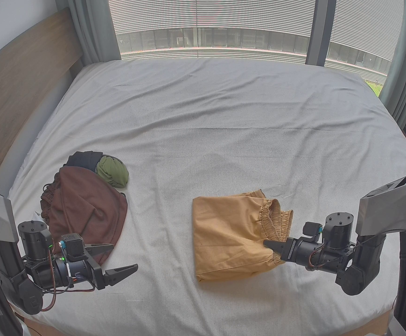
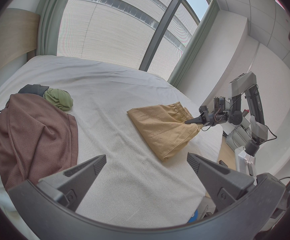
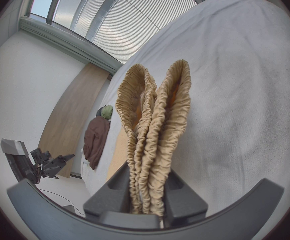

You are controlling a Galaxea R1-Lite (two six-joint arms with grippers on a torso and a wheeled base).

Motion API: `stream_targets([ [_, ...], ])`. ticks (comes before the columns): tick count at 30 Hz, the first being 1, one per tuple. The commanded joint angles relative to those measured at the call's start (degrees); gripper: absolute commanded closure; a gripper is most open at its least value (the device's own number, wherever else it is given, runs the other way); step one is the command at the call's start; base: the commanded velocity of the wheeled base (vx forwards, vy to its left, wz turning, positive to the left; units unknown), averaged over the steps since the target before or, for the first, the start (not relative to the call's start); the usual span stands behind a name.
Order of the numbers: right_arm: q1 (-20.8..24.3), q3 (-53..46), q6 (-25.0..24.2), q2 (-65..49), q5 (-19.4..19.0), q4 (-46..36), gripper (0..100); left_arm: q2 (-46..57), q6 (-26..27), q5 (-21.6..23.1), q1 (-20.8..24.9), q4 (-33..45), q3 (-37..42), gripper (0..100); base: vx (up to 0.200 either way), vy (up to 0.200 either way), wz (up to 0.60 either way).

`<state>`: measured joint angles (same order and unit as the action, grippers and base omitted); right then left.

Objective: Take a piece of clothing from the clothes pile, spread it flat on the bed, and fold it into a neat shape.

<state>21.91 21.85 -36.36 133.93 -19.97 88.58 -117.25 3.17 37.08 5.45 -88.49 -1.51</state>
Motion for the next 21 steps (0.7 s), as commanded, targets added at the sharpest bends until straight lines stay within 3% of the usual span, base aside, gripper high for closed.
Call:
stream_targets([
  [1, 0.2, -0.3, -0.1, -5.5, -0.3, -0.1, 100, 0.3, 0.0, 0.0, 0.0, -0.1, 0.0, 0, 0.000, 0.000, 0.00],
  [10, 1.6, 1.0, 0.1, -10.5, -2.9, -0.2, 100, 0.3, 0.0, 0.0, 0.2, -0.1, 0.1, 0, 0.000, 0.000, 0.00],
  [21, 3.8, 8.7, -1.7, -13.0, -2.9, -0.5, 100, 0.3, -0.2, 0.0, 0.4, -0.1, 0.1, 0, 0.000, 0.000, 0.00],
])
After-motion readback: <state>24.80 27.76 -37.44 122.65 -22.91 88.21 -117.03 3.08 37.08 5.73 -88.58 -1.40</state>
